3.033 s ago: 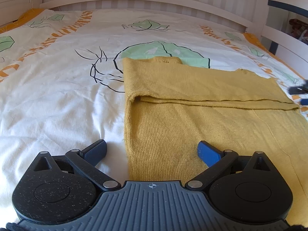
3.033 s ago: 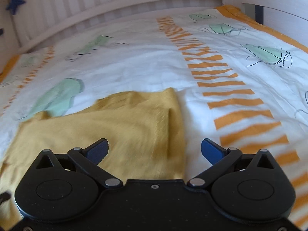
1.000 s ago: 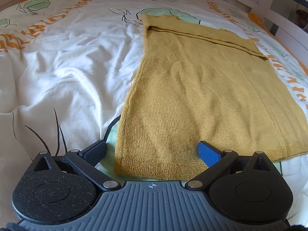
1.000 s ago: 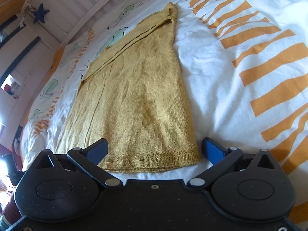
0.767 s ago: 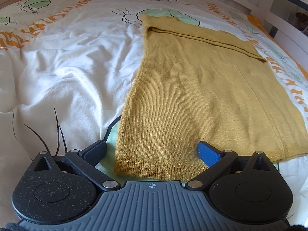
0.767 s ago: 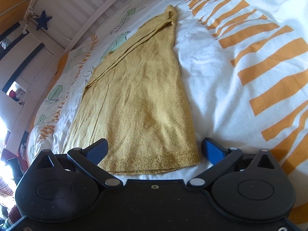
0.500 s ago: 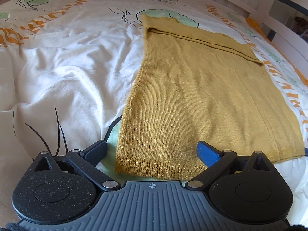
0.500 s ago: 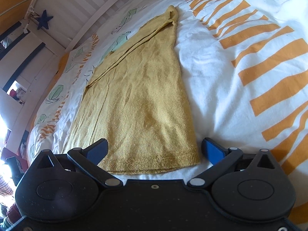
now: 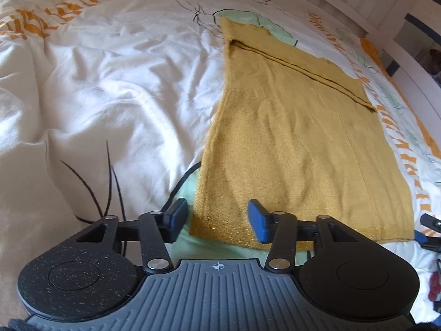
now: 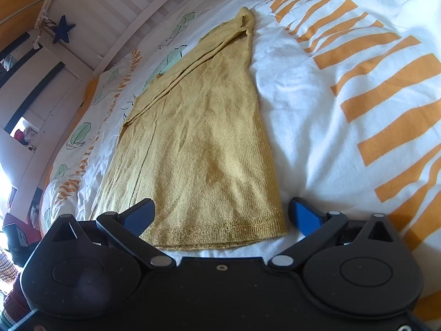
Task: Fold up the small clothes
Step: 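Move both open grippers to the ribbed hem of the yellow sweater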
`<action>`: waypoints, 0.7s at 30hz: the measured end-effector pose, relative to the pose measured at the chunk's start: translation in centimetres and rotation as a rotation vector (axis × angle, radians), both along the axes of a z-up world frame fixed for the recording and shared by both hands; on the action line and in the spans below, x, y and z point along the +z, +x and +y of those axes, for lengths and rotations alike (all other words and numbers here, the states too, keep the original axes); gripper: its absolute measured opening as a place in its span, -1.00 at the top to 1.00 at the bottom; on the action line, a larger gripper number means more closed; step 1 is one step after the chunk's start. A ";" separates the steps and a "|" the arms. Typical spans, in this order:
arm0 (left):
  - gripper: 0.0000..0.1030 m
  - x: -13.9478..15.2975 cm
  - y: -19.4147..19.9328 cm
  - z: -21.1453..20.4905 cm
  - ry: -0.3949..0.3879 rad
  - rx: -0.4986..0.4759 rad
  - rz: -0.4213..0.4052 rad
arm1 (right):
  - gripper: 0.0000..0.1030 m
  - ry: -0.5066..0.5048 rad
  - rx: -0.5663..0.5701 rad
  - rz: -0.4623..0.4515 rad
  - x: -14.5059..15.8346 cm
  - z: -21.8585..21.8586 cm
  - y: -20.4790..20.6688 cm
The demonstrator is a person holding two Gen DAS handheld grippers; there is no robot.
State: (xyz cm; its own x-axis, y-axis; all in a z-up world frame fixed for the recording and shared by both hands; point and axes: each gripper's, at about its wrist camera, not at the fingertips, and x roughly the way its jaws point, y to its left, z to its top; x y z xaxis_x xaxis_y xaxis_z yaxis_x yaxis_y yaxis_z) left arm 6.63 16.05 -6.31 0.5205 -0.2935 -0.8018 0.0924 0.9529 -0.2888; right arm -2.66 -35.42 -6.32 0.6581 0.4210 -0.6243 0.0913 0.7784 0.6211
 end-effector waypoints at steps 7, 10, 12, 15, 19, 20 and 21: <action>0.18 -0.8 0.7 0.3 -0.038 0.005 0.018 | -1.00 0.008 0.003 0.032 0.3 -0.1 0.3; 0.16 -0.8 0.6 0.1 -0.028 -0.007 0.012 | -0.99 0.038 -0.006 0.054 0.3 -0.6 0.5; 0.14 -0.8 0.7 0.1 -0.032 -0.010 0.013 | -0.99 0.066 -0.016 0.063 0.3 -0.9 0.6; 0.04 -0.9 0.8 0.1 -0.043 -0.019 0.013 | -1.00 0.093 -0.019 0.067 0.0 -1.3 0.7; -0.08 -1.0 1.0 -0.5 -0.024 -0.050 0.004 | -1.00 0.133 -0.023 0.058 -0.4 -1.7 0.9; -0.08 -1.0 1.0 -0.8 -0.013 -0.057 -0.001 | -1.00 0.145 -0.024 0.057 -0.5 -1.8 0.9; -0.08 -1.0 0.9 -0.9 -0.003 -0.063 -0.006 | -1.00 0.156 -0.024 0.056 -0.5 -2.0 1.0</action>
State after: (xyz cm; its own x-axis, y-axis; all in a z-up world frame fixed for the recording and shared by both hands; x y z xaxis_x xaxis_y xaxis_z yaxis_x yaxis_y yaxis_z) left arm 7.58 15.13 -7.31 0.5058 -0.3284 -0.7977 0.1542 0.9442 -0.2909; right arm -1.70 -37.39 -6.81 0.6350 0.5004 -0.5885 0.1463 0.6702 0.7276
